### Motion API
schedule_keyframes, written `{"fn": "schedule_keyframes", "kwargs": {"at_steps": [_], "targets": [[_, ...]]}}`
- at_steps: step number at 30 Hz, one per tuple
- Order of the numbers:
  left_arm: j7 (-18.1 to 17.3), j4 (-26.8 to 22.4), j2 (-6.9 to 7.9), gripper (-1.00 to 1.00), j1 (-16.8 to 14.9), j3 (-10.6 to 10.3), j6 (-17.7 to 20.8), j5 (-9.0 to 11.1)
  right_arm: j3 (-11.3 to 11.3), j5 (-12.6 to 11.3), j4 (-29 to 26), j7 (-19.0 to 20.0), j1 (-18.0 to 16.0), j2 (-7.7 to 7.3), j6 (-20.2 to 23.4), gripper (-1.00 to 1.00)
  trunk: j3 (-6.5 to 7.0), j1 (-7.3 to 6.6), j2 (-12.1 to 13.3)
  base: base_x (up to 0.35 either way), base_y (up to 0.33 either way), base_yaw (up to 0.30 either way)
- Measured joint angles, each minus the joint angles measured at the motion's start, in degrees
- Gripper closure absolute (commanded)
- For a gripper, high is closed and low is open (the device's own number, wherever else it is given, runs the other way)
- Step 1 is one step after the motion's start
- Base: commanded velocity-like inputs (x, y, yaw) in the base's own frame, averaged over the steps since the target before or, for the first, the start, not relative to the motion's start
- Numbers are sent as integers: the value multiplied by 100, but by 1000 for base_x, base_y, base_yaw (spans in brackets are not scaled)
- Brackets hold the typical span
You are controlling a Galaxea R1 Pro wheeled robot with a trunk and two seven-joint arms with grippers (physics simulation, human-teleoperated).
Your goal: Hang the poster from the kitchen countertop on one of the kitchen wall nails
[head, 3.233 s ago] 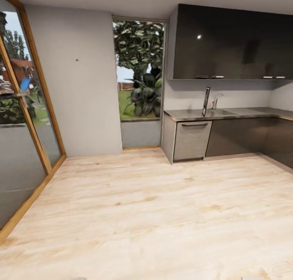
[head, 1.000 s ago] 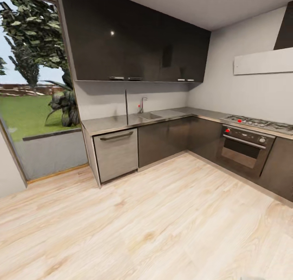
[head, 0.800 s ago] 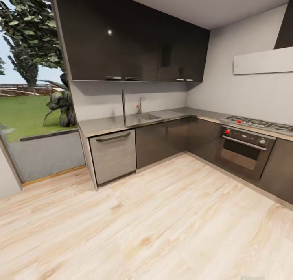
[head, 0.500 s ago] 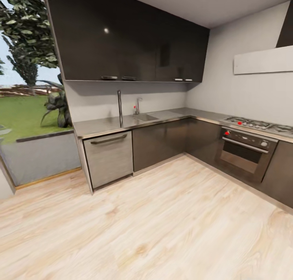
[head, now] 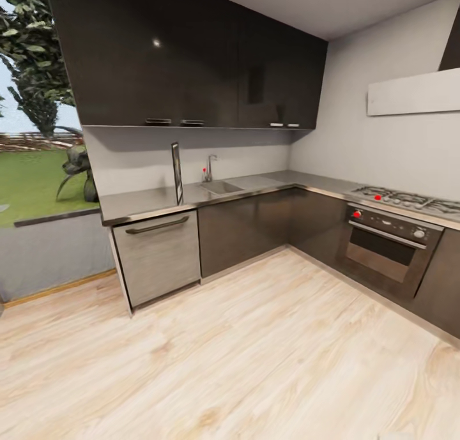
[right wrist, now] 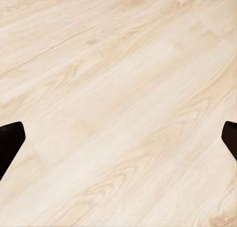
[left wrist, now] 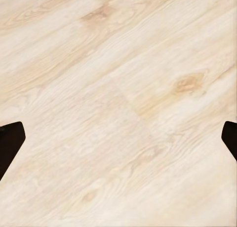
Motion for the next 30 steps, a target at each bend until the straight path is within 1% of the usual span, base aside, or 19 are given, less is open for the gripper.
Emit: {"fn": "schedule_keyframes", "kwargs": {"at_steps": [6, 9, 25, 30], "targets": [[0, 0, 0, -100, 0, 4, 1, 0, 0, 0, 0, 0, 0, 0, 0, -100, 0, 0, 0, 304, -192, 3], [0, 0, 0, -100, 0, 4, 0, 0, 0, 0, 0, 0, 0, 0, 0, -100, 0, 0, 0, 304, -191, 94], [0, -1, 0, -100, 0, 6, -2, 5, 0, 8, 2, -8, 0, 15, -1, -100, 34, 0, 0, 311, -144, 264], [-7, -125, 14, -100, 0, 34, -6, 18, 2, 8, 5, -8, 0, 17, -1, -100, 46, 0, 0, 324, -55, 278]]}}
